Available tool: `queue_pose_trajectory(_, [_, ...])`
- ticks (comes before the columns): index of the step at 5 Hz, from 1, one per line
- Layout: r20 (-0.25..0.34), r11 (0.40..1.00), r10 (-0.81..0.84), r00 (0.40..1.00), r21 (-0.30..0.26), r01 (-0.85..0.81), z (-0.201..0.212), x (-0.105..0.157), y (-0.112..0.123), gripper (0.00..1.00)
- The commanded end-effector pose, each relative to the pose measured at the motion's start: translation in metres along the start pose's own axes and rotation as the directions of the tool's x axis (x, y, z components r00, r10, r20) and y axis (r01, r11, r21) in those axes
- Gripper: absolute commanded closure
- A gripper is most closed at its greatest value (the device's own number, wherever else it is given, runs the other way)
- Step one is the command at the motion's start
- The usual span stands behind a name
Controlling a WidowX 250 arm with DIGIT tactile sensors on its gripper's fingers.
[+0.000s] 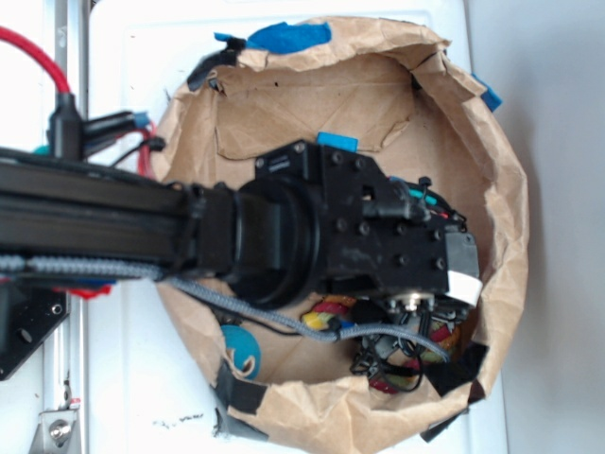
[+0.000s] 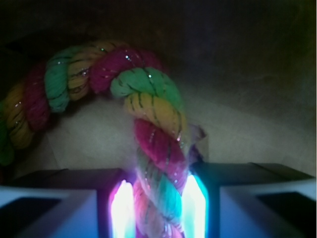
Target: Grab the multicolored rope.
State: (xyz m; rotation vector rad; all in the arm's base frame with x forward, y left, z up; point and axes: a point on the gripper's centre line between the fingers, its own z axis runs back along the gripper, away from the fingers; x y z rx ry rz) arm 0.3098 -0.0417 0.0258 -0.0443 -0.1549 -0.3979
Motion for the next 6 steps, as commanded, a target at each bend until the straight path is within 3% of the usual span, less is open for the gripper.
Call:
queue_pose_trajectory(1, [-0.04, 0.997, 0.07, 0.997, -0.013, -0.071, 0.033, -0.006, 0.011, 1.0])
queue_pose_trajectory(2, [-0.032, 0.99, 0.136, 0.99, -0.029, -0.137, 0.086, -0.023, 0.011, 1.0])
queue_pose_trajectory(3, [0.047, 0.974, 0.22, 0.974, -0.055, -0.218, 0.138, -0.044, 0.009, 1.0])
queue_pose_trajectory(4, [0.085, 0.961, 0.277, 0.957, -0.019, -0.276, 0.176, -0.053, 0.002, 1.0])
queue_pose_trajectory(6, [0.104, 0.941, 0.331, 0.938, 0.035, -0.336, 0.183, -0.053, 0.003, 1.0])
